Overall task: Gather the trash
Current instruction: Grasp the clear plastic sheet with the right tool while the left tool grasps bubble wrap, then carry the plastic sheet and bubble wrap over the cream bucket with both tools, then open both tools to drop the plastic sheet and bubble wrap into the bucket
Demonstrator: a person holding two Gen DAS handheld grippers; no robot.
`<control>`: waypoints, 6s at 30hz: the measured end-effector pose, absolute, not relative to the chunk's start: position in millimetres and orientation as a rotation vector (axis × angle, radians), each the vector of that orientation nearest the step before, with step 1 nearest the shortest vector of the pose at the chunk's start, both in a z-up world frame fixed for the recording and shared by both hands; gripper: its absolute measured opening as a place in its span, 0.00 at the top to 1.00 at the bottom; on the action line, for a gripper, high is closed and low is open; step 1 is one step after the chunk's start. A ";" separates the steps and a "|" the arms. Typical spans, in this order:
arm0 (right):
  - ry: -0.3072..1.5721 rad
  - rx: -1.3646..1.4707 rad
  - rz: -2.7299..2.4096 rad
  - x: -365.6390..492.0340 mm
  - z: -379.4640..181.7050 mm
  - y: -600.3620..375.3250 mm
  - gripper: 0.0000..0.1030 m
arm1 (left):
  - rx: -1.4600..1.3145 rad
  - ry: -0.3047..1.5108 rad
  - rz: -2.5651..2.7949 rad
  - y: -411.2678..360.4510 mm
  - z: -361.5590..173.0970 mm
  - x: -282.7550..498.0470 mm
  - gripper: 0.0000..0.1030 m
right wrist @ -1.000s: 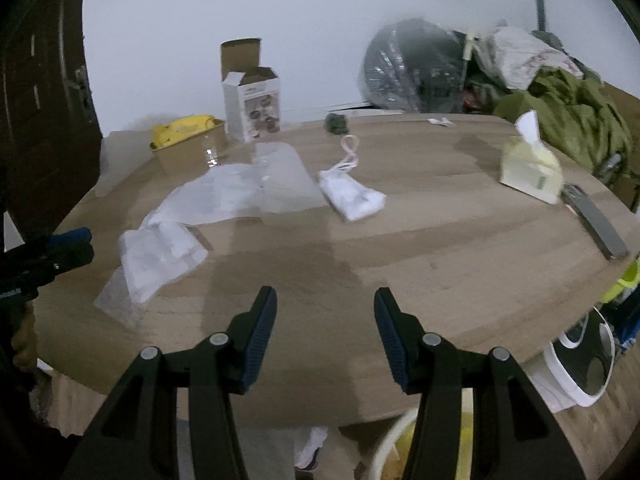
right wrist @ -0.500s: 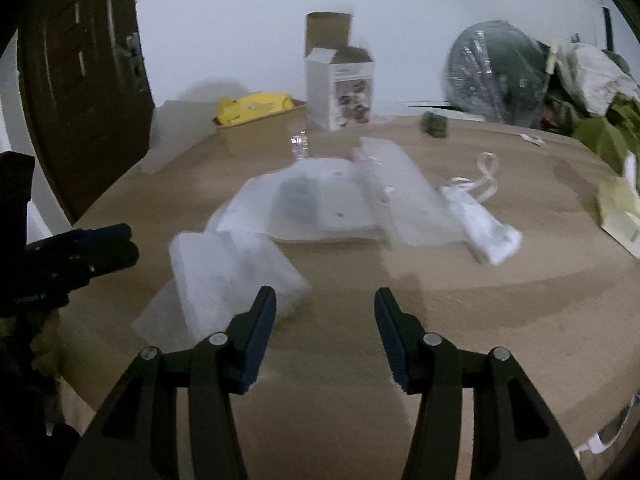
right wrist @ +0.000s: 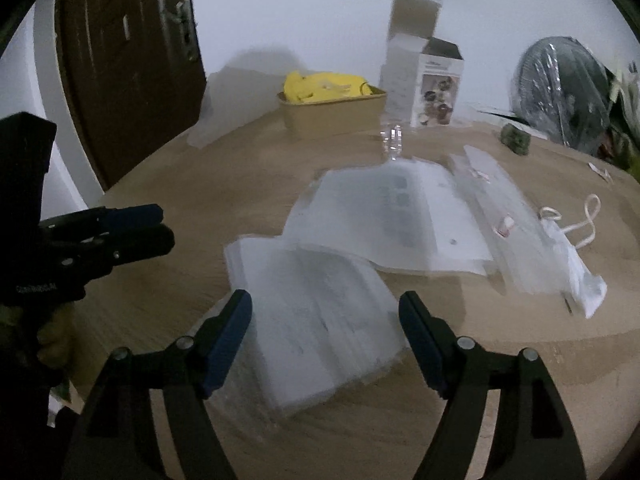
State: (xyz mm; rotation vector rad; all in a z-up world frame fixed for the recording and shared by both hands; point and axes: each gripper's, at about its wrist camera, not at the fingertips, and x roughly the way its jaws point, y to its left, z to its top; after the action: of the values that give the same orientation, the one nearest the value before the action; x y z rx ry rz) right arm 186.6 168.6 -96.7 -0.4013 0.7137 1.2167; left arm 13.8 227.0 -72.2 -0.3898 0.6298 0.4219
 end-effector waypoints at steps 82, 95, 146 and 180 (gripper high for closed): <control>0.615 -0.133 1.013 194.7 -73.5 -43.5 0.91 | -0.059 0.796 0.119 97.1 -67.4 74.5 0.88; 0.596 -0.103 0.943 182.2 -69.7 -83.9 0.91 | -0.031 0.763 -0.002 52.2 -54.6 84.1 0.88; 0.856 0.090 0.483 226.6 -177.9 -245.5 0.62 | 0.161 0.858 -0.443 -105.8 -103.5 180.8 0.88; 0.842 0.013 0.452 218.0 -150.2 -218.9 0.62 | 0.076 0.917 -0.500 -99.3 -114.7 182.8 0.59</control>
State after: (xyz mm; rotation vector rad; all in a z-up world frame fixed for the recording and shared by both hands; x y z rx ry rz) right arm 218.0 -218.9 -150.2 0.0134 0.8421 0.4524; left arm 182.8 -99.3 -114.7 0.0760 0.9167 -0.4997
